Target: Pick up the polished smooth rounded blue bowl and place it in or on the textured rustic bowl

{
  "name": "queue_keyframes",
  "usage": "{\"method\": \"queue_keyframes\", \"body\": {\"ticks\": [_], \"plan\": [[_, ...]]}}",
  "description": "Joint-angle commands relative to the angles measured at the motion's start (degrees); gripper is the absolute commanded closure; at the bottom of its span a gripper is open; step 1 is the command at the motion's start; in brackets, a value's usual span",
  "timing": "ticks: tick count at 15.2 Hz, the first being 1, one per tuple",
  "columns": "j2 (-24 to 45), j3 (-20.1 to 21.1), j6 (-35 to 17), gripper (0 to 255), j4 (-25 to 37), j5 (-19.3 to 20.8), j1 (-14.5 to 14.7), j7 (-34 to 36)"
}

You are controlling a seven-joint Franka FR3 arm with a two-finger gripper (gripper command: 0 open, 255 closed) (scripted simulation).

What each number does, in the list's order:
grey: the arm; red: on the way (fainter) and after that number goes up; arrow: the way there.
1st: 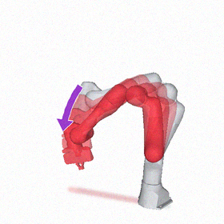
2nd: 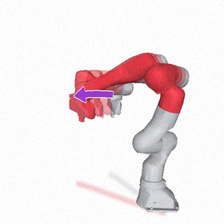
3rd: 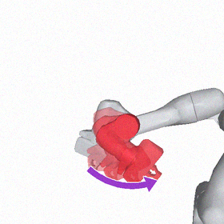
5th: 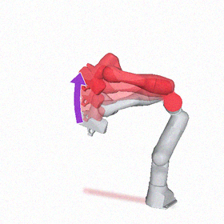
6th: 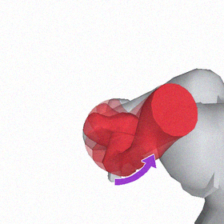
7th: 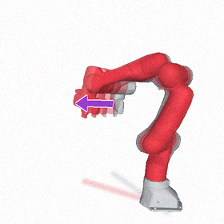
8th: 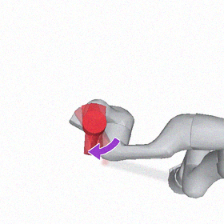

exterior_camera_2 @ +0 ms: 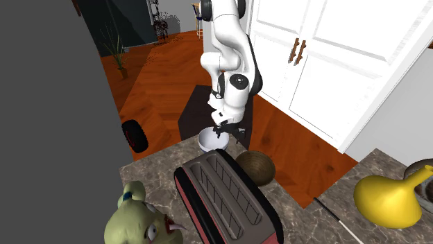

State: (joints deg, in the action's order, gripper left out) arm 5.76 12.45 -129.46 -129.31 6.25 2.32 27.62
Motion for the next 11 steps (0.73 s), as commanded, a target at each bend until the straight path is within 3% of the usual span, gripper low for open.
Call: {"method": "queue_keyframes", "body": {"ticks": [1, 6, 11], "plan": [[1.4, -0.1, -1.7, 0, -0.3, 0.5, 0.0, 0.5], [3.7, -0.4, -5.1, 0, -1.5, 1.5, 0.1, 1.2], [3.7, -0.4, -5.1, 0, -1.5, 1.5, 0.1, 1.2]]}}
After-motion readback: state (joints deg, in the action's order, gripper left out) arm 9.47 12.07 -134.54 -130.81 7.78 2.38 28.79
